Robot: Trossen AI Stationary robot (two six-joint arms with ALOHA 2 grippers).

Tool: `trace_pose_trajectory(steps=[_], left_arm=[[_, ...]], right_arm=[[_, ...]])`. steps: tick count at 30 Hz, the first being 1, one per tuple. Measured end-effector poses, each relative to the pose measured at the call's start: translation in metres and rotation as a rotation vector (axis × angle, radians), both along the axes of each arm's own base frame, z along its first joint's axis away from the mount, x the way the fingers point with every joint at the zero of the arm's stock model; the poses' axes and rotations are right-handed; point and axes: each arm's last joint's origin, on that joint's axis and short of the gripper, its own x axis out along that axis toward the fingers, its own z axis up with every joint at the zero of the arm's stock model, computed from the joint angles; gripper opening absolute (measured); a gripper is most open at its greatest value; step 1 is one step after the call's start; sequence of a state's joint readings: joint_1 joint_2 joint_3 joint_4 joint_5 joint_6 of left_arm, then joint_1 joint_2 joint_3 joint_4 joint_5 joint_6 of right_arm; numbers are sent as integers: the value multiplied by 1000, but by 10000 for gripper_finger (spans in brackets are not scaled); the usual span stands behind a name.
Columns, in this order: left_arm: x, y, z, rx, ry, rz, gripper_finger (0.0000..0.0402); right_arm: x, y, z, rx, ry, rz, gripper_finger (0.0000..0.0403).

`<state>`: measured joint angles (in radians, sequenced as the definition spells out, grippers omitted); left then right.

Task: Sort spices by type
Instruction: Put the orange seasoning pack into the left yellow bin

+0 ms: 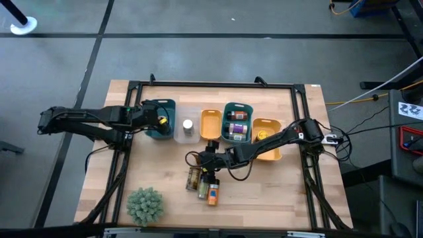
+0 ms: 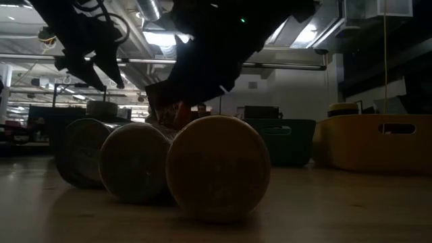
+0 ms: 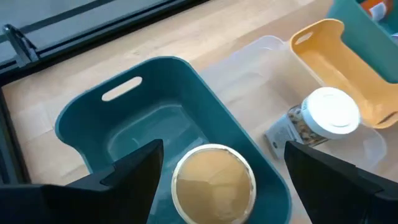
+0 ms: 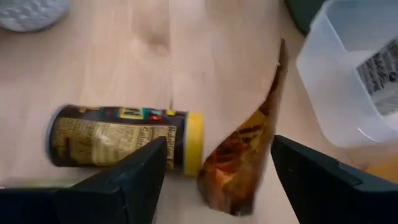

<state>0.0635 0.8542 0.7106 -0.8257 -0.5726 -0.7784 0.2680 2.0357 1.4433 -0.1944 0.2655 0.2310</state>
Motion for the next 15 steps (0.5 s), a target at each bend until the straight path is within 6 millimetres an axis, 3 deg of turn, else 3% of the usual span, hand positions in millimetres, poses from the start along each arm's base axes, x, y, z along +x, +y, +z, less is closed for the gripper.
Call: trace_pose_trajectory(steps=[6,15], left_arm=[[-2,-1,2,-5,0,-49,318],[2,-10,4,-5,-32,-120,318]], right_arm=[[2,-2,-4,-51,-11,-52,226],[4,-11,-3,-64,-19,-85,57]])
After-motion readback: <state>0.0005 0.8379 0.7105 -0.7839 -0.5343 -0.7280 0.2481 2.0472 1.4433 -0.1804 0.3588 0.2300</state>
